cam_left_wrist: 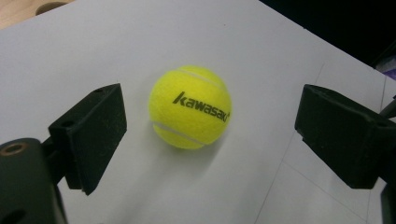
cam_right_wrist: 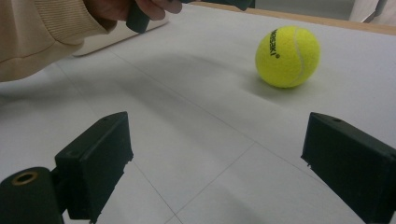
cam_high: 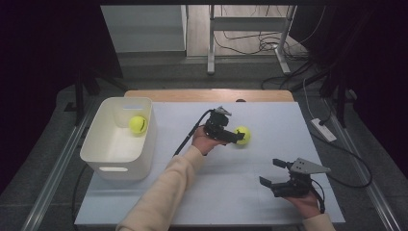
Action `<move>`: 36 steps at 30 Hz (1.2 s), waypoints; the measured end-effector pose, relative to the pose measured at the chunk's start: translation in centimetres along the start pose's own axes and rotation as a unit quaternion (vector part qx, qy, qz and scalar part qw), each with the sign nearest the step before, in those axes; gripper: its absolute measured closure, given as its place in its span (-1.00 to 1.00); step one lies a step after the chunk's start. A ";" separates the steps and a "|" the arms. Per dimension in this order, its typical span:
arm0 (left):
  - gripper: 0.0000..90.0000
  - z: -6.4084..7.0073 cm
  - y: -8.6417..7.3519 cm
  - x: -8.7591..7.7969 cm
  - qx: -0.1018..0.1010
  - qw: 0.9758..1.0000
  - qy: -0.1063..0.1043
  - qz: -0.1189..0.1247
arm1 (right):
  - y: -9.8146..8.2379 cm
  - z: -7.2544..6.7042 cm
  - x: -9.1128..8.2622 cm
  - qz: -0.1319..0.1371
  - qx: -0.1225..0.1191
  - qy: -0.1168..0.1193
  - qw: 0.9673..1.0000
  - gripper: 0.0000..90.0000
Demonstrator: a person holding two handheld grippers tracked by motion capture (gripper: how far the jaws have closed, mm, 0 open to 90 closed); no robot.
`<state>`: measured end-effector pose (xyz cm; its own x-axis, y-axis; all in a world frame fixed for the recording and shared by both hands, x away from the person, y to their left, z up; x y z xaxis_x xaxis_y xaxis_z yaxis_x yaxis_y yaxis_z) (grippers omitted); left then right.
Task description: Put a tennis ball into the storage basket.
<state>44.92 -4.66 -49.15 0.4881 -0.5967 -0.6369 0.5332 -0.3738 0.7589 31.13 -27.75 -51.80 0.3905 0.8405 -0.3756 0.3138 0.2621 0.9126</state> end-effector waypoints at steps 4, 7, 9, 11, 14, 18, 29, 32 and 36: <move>-0.78 -0.1 0.0 0.3 -0.001 1.000 0.006 0.000 | 0.0 0.0 0.0 -0.001 0.000 0.000 1.000 -0.83; -0.77 -0.1 0.0 0.4 0.002 1.000 0.008 0.005 | 0.0 0.0 0.0 -0.002 0.000 0.000 1.000 -0.83; -0.77 0.0 0.0 0.6 0.001 1.000 0.006 0.005 | -0.1 0.0 0.0 -0.001 0.000 -0.001 1.000 -0.83; -0.77 0.1 0.0 0.9 0.000 1.000 0.007 0.004 | -0.1 0.0 -0.1 -0.002 0.000 -0.001 1.000 -0.83; -0.77 0.2 0.0 1.3 0.001 1.000 0.009 0.001 | -0.1 0.0 -0.1 -0.002 0.000 -0.001 1.000 -0.83; -0.77 0.2 0.0 1.8 0.005 1.000 0.010 -0.003 | -0.1 0.0 -0.1 -0.002 0.001 -0.002 1.000 -0.83; -0.77 0.2 -0.3 3.0 0.012 1.000 0.016 -0.013 | -0.1 0.1 0.0 -0.002 0.001 -0.001 1.000 -0.83; -0.77 0.2 -0.4 3.3 0.014 1.000 0.021 -0.014 | -0.1 0.1 0.1 -0.002 0.001 -0.001 1.000 -0.83; -0.77 0.1 -0.4 3.7 0.011 1.000 0.022 -0.017 | -0.1 0.1 0.1 -0.001 0.001 0.000 1.000 -0.83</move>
Point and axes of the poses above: each handheld gripper's, and its own axes: x roughly forward along the jaws, y roughly out of its top, z roughly to its right, the point moved 4 cm from there along x, roughly forward along the jaws, and after that the axes turned 10 degrees about y, right-handed, at the moved point
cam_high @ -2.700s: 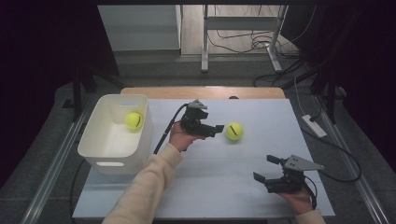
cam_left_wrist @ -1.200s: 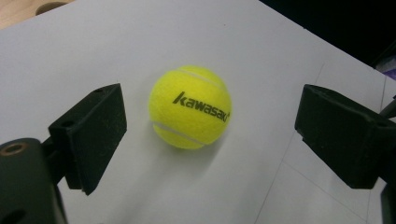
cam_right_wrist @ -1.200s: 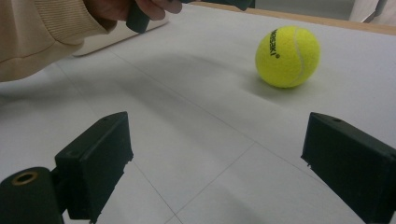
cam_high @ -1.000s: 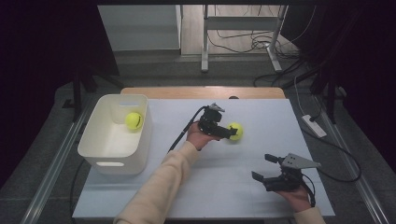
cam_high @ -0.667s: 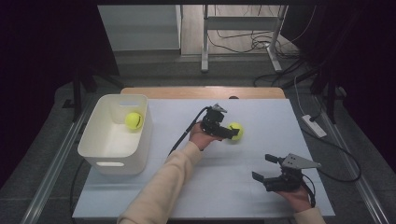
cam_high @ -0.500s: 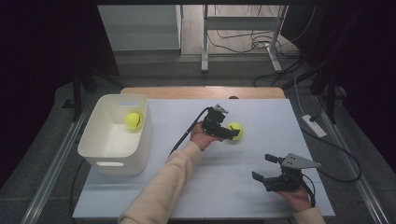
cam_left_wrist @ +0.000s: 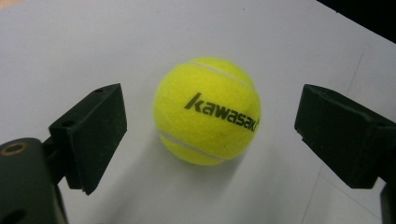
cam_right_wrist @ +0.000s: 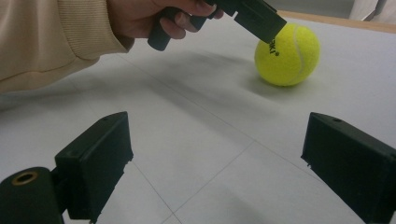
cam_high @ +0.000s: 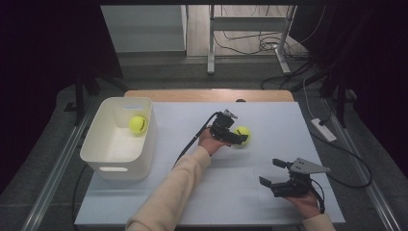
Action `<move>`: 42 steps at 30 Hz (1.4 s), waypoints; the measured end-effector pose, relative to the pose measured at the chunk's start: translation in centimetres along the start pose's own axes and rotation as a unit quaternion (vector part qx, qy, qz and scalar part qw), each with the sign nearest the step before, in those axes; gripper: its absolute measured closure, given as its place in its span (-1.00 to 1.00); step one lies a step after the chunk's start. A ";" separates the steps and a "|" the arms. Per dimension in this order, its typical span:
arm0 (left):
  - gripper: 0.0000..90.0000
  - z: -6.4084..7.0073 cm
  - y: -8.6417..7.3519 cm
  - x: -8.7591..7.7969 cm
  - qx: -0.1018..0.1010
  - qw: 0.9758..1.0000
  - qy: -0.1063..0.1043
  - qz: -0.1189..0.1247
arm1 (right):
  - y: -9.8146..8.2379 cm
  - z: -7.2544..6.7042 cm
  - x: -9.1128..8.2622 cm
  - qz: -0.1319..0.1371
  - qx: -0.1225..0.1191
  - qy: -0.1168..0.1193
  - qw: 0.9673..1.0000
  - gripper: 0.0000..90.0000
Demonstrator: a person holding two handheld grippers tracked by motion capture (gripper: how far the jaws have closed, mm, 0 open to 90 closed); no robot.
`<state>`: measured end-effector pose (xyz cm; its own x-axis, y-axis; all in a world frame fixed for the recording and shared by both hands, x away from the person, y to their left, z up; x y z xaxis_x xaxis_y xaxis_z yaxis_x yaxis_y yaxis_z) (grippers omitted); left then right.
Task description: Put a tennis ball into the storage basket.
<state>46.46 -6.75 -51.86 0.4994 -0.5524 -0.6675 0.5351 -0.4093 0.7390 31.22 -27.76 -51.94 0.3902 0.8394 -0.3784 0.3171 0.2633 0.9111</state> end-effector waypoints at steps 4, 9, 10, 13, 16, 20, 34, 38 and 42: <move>-0.77 0.1 0.0 0.3 -0.008 1.000 -0.007 0.000 | 0.0 0.0 0.0 -0.001 0.000 -0.001 1.000 -0.83; -0.77 0.3 0.0 0.9 -0.010 1.000 -0.008 0.000 | 0.0 0.0 0.0 0.000 0.000 -0.001 1.000 -0.83; -0.76 0.3 0.0 1.0 -0.009 1.000 -0.008 -0.001 | 0.0 0.0 0.0 0.000 -0.001 -0.001 1.000 -0.83; -0.76 0.3 -0.1 1.2 -0.011 1.000 -0.006 -0.003 | 0.0 0.1 0.0 0.000 0.000 -0.001 1.000 -0.83; -0.76 0.2 -0.2 1.6 -0.014 1.000 -0.006 -0.008 | 0.0 0.1 0.0 0.000 -0.001 -0.001 1.000 -0.83; -0.76 0.2 -0.4 2.1 -0.013 1.000 -0.004 -0.013 | 0.0 0.1 -0.1 0.000 -0.001 -0.001 1.000 -0.83; -0.41 0.5 -0.6 2.7 0.005 1.000 0.000 -0.021 | 0.0 0.1 -0.1 -0.001 -0.001 -0.002 1.000 -0.83; -0.40 0.5 -0.6 2.5 0.012 1.000 0.002 -0.027 | 0.0 0.1 -0.1 -0.001 -0.001 -0.002 1.000 -0.83; -0.39 0.4 -0.5 2.2 0.018 0.999 0.006 -0.028 | 0.0 0.1 -0.1 -0.001 -0.001 -0.002 1.000 -0.83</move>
Point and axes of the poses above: each handheld gripper's, and its own axes: x roughly forward along the jaws, y roughly out of its top, z roughly to its right, the point moved 4 cm from there along x, roughly forward along the jaws, and after that the axes turned 10 degrees about y, right-handed, at the moved point
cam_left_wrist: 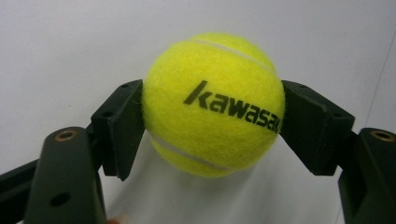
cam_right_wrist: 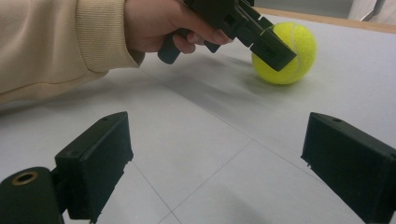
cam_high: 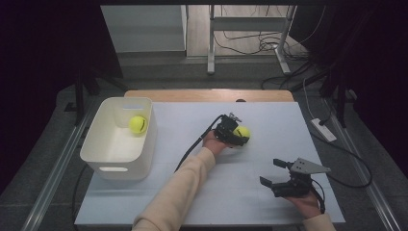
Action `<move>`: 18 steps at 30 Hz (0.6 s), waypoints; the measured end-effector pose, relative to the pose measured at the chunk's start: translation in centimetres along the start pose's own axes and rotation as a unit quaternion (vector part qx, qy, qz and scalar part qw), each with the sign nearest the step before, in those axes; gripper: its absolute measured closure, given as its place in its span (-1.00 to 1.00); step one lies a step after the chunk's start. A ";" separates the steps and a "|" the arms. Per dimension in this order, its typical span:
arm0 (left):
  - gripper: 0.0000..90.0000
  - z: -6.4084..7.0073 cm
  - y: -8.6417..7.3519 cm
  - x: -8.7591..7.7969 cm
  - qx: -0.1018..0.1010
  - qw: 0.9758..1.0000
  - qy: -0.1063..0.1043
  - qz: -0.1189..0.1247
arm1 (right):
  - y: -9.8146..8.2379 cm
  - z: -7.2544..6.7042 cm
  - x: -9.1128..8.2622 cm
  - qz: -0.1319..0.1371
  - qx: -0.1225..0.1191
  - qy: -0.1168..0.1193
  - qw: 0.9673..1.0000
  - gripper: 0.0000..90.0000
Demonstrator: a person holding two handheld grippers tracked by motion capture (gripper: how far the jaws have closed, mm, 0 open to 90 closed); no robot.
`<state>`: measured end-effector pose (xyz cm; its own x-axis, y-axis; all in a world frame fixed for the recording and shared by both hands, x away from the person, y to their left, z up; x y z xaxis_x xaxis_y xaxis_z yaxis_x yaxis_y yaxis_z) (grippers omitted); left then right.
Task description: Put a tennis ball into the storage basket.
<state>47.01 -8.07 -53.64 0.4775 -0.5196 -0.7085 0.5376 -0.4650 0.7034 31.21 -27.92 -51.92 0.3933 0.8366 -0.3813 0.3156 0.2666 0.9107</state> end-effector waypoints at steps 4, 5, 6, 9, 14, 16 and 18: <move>-0.39 -0.2 0.3 -0.7 -0.001 1.000 -0.001 0.005 | 0.0 0.0 -0.1 0.000 0.001 -0.001 1.000 -0.83; -0.39 -0.2 0.3 -0.7 -0.001 1.000 -0.001 0.005 | 0.0 0.1 -0.1 0.000 0.000 -0.001 1.000 -0.83; -0.39 -0.2 0.3 -1.0 -0.001 1.000 -0.001 0.008 | 0.0 0.1 -0.1 0.000 0.000 -0.001 1.000 -0.83; -0.39 -0.3 0.5 -1.6 0.000 1.000 -0.003 0.013 | 0.0 0.1 -0.1 0.000 0.000 -0.002 1.000 -0.83; -0.39 0.1 0.9 -2.6 0.005 1.000 -0.006 0.023 | 0.0 0.0 0.0 0.000 0.000 -0.002 1.000 -0.83; -0.39 0.2 1.0 -2.9 0.007 1.000 -0.008 0.028 | 0.0 0.0 0.0 0.000 0.000 -0.002 1.000 -0.83; -0.39 0.4 1.1 -3.3 0.005 0.999 -0.011 0.033 | 0.0 0.0 -0.1 0.000 0.000 -0.002 1.000 -0.83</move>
Point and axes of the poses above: each handheld gripper's, and its own axes: x roughly forward along the jaws, y roughly out of its top, z roughly to its right, the point moved 4 cm from there along x, roughly forward along the jaws, and after that the axes turned 10 degrees about y, right-handed, at the moved point
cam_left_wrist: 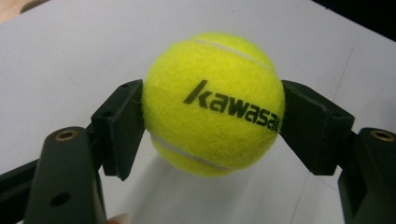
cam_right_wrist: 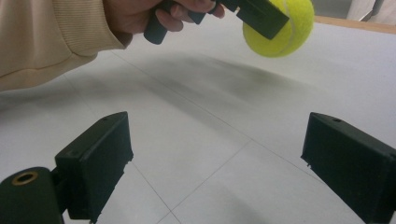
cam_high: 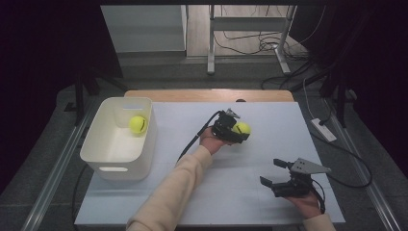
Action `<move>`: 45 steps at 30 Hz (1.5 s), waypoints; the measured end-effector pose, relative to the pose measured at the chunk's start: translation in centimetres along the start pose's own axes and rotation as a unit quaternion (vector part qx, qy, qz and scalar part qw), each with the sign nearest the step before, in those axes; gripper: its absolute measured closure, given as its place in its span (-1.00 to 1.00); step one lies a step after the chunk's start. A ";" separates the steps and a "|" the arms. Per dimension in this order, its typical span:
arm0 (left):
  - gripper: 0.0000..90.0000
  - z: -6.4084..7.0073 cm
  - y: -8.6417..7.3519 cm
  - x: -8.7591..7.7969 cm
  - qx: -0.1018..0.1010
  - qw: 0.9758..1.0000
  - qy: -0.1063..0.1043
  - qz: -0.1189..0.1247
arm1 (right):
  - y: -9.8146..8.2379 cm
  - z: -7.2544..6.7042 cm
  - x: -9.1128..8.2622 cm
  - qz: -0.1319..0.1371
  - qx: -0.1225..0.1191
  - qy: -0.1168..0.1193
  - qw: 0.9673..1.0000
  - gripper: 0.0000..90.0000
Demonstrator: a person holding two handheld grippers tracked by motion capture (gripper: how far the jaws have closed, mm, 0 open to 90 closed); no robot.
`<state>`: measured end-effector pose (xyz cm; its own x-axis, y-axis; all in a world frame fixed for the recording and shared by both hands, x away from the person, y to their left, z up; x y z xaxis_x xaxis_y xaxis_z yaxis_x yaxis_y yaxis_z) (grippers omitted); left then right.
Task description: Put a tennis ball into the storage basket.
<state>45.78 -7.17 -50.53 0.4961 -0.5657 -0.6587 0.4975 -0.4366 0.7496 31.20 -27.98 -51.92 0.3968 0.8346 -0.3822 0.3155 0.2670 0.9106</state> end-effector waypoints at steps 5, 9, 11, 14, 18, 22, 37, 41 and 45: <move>-0.39 0.5 0.0 -0.6 0.006 1.000 -0.004 0.008 | 0.0 0.0 0.0 0.001 0.001 0.001 1.000 -0.83; -0.39 0.4 0.0 -1.2 0.007 1.000 -0.002 0.012 | 0.0 -0.1 0.0 0.000 -0.001 0.001 1.000 -0.83; -0.39 0.4 0.1 -1.6 0.007 1.000 -0.002 0.015 | 0.0 -0.1 0.1 -0.001 -0.001 0.001 1.000 -0.83; -0.39 0.2 0.1 -2.2 0.003 1.000 -0.004 0.024 | 0.0 -0.1 0.1 0.000 0.000 0.000 1.000 -0.83; -0.39 0.2 0.0 -2.5 0.000 1.000 -0.005 0.029 | 0.0 0.0 0.0 0.000 0.001 0.000 1.000 -0.82; -0.39 0.2 -0.3 -2.8 -0.001 1.000 -0.003 0.031 | 0.0 -0.1 0.0 0.000 0.000 0.000 1.000 -0.83; -0.39 -0.1 -0.2 -4.6 -0.005 0.999 -0.004 0.053 | 0.0 -0.1 0.0 0.003 0.003 0.000 1.000 -0.83; -0.39 -0.1 -0.2 -4.8 -0.006 0.998 -0.005 0.055 | 0.0 -0.1 0.0 0.002 0.003 0.000 1.000 -0.82; -0.39 -0.1 -0.2 -5.2 -0.007 0.998 -0.003 0.059 | 0.0 0.0 0.0 0.002 0.002 0.000 1.000 -0.83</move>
<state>43.20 -4.06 -47.26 0.5477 -0.6162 -0.5660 0.4468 -0.3566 0.8205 31.18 -27.96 -51.91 0.3989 0.8352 -0.3786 0.3181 0.2612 0.9114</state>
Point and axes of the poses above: each handheld gripper's, and its own axes: x roughly forward along the jaws, y roughly out of its top, z roughly to its right, the point moved 4 cm from there along x, roughly forward along the jaws, and after that the axes turned 10 degrees about y, right-handed, at the moved point
